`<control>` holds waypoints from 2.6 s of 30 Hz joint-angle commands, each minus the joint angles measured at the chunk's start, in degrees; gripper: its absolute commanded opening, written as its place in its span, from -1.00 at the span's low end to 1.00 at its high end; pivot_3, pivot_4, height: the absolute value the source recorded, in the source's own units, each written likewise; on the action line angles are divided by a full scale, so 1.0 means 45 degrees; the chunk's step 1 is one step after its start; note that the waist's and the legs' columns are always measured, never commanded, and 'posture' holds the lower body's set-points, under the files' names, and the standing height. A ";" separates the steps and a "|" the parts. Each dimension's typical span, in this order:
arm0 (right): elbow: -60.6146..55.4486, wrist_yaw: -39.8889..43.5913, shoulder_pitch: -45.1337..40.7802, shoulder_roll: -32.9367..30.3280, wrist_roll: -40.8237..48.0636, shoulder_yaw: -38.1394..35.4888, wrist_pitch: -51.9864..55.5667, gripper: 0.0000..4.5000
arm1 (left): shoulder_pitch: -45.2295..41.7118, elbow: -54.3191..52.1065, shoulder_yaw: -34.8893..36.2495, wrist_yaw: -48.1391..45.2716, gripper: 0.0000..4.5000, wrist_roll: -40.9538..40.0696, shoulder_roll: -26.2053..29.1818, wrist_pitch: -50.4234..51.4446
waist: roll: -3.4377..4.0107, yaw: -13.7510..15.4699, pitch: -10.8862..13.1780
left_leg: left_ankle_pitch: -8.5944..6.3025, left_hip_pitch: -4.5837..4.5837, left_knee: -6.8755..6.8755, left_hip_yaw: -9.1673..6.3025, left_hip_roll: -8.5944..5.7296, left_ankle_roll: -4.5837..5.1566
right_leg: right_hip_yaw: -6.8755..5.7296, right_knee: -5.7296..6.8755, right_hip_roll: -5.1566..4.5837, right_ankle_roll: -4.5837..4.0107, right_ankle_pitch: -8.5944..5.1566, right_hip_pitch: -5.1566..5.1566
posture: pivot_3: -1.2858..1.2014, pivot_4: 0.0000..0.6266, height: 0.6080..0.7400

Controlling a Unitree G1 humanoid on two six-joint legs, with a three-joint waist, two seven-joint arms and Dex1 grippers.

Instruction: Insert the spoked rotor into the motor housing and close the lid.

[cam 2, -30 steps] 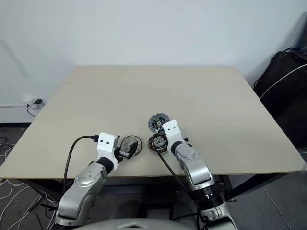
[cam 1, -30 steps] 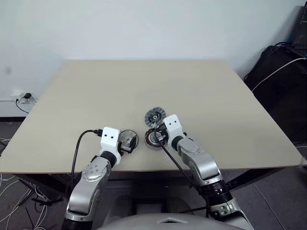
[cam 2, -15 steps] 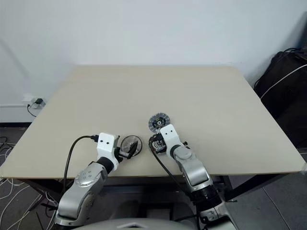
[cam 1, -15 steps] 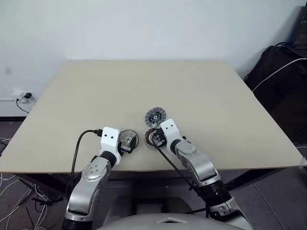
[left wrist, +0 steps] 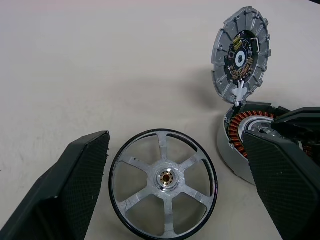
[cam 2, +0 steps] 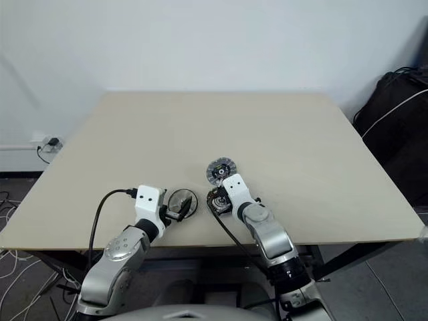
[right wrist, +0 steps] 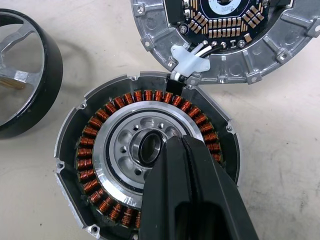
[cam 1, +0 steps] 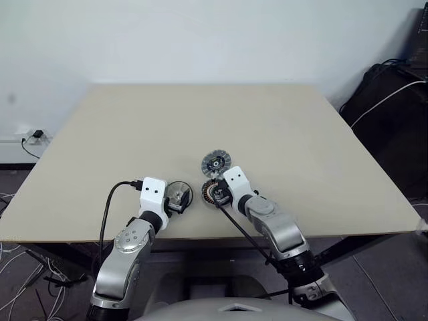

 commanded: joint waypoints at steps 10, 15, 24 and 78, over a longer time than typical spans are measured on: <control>-0.0727 0.0593 -0.0118 0.0011 0.0381 0.0122 -0.0487 -0.98 | -0.0176 -0.0134 0.0093 0.0000 1.00 0.0016 -0.0049 -0.0206 | 0.0000 0.0014 0.0000 | 0.0000 0.0000 0.0002 0.0000 0.0000 0.0000 | 0.0000 0.0000 0.0000 0.0002 0.0001 0.0002 | 0.03 -1.00 1.00; -0.0716 0.0698 -0.0115 0.0008 0.0425 0.0215 -0.0597 -0.98 | -0.0183 -0.0109 0.0069 0.0008 1.00 0.0023 -0.0069 -0.0212 | 0.0000 0.0014 0.0000 | 0.0000 -0.0001 0.0002 0.0000 0.0000 0.0000 | 0.0000 0.0000 0.0000 0.0000 0.0002 0.0001 | 0.03 -1.00 1.00; -0.0414 -0.0134 -0.0233 0.0305 0.0237 -0.0241 -0.0681 -0.98 | -0.0139 -0.0174 0.0060 0.0047 1.00 0.0033 -0.0092 -0.0213 | -0.0001 0.0017 -0.0001 | 0.0000 -0.0001 0.0002 -0.0001 0.0000 0.0000 | 0.0000 0.0001 0.0000 -0.0001 0.0003 0.0001 | 0.03 -1.00 1.00; 0.1407 -0.0243 -0.0553 0.0407 0.0166 -0.0163 -0.1489 -0.98 | -0.0150 -0.0142 -0.0104 -0.0062 1.00 -0.0007 -0.0135 -0.0203 | -0.0035 -0.0058 -0.0025 | -0.0001 0.0004 -0.0002 -0.0002 0.0002 -0.0001 | 0.0000 0.0003 -0.0005 -0.0003 0.0003 0.0000 | 0.03 -1.00 1.00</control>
